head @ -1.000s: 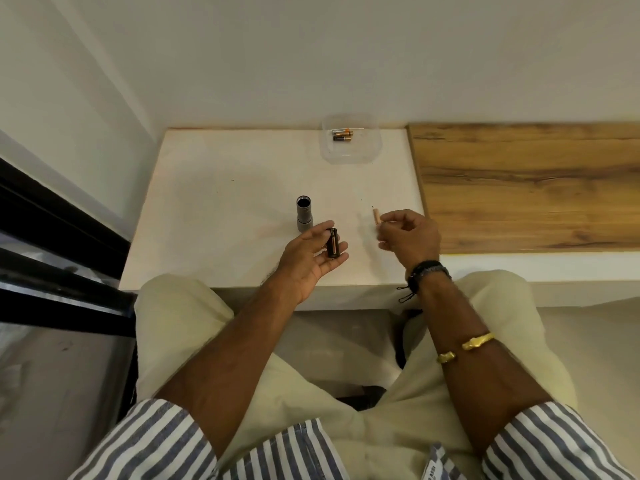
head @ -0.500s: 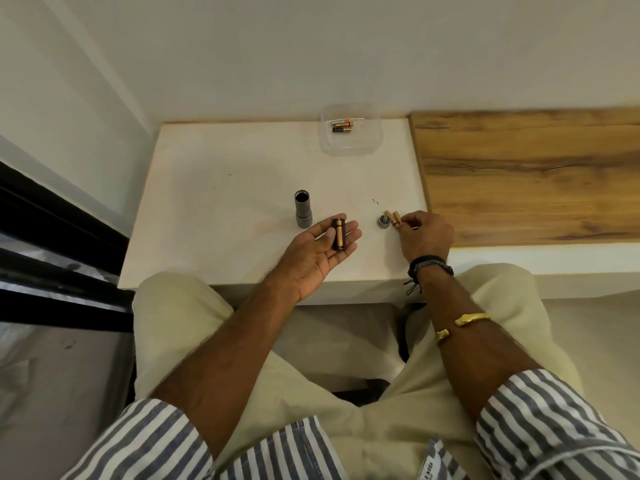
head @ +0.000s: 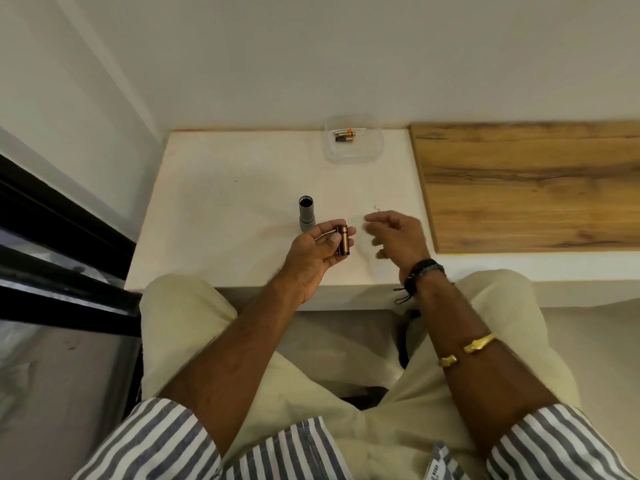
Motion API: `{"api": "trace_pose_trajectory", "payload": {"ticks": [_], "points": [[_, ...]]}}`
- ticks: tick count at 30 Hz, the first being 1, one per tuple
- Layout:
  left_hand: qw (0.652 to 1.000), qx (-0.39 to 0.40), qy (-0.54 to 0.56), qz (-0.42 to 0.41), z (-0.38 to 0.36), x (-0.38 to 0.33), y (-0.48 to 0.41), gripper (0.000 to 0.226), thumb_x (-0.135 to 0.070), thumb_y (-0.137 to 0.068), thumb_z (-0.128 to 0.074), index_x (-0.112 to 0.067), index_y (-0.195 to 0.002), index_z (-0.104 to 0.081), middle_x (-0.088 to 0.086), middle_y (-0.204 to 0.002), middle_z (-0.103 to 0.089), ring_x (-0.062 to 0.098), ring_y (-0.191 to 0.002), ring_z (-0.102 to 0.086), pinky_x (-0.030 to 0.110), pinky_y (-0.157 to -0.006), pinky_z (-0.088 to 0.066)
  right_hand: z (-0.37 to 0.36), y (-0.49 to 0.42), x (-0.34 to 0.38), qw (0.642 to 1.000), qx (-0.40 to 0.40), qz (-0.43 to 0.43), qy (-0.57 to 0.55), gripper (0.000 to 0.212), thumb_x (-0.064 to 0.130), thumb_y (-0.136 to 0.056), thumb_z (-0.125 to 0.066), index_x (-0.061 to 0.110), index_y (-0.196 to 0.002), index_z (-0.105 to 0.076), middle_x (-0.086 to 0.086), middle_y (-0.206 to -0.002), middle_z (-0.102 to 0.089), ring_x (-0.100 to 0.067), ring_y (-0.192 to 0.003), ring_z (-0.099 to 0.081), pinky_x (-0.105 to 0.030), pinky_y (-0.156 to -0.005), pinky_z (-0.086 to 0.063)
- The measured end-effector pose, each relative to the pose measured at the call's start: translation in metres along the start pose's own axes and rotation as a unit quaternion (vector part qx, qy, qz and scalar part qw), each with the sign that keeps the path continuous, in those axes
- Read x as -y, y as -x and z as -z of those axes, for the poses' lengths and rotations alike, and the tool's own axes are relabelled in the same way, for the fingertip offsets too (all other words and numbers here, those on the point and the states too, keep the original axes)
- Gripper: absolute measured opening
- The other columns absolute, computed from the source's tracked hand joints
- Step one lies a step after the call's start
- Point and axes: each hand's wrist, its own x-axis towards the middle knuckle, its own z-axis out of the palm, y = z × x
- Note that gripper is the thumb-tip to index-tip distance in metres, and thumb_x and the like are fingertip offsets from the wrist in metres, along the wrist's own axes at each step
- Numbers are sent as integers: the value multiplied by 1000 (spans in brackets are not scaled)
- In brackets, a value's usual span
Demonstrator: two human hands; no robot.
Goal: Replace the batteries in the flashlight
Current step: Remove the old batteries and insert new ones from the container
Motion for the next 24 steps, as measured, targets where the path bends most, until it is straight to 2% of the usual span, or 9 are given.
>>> {"api": "trace_pose_trajectory", "payload": {"ticks": [2,5,10,16,18,21,24], "points": [[1000,-12,-20,-21,0,2,0,28,-3,-100,-54,-6,-126,-60,11,-114,-72,26,-107,-69,35,-88,-57,-9,9,6,993,97,-60,-32,18,23,-91,-71,20,-109,-75,-4,-106,-74,-16,-93,-67,-31,-68,-56],[998,-16,-37,-39,1,3,1,28,-2,-98,-57,-5,-126,-61,10,-112,-72,27,-105,-69,42,-94,-56,-15,13,7,979,147,-113,-89,21,22,-93,-67,20,-113,-73,-5,-110,-74,-22,-104,-69,-32,-71,-60],[995,-28,-81,-56,0,4,1,27,-2,-98,-55,-7,-124,-63,12,-118,-71,29,-107,-69,44,-94,-56,-15,13,6,966,159,-122,-160,22,12,-96,-63,8,-117,-70,-10,-103,-72,-25,-95,-70,-33,-72,-63],[988,-20,-125,-89,1,6,2,28,3,-97,-56,-5,-122,-64,10,-115,-73,29,-105,-71,39,-89,-58,-16,15,4,957,165,-124,-203,14,5,-96,-59,11,-104,-69,-8,-94,-71,-25,-91,-70,-35,-74,-64],[985,-19,-139,-97,1,5,2,27,4,-96,-56,-7,-119,-65,4,-110,-75,26,-102,-72,34,-86,-58,-17,15,3,953,169,-124,-217,14,4,-96,-59,10,-104,-69,-8,-92,-71,-26,-92,-69,-35,-74,-63],[981,-14,-162,-107,1,3,3,28,6,-95,-57,-11,-114,-66,-2,-105,-76,21,-99,-73,30,-84,-59,-17,15,2,950,171,-130,-228,17,2,-96,-58,9,-107,-68,-9,-96,-70,-28,-94,-68,-34,-71,-63],[973,-15,-196,-122,2,4,1,29,10,-92,-58,-5,-115,-66,4,-106,-75,20,-99,-73,32,-87,-59,-19,14,-2,946,174,-147,-233,21,1,-94,-56,8,-109,-69,-13,-102,-68,-30,-94,-68,-33,-67,-61]]}}
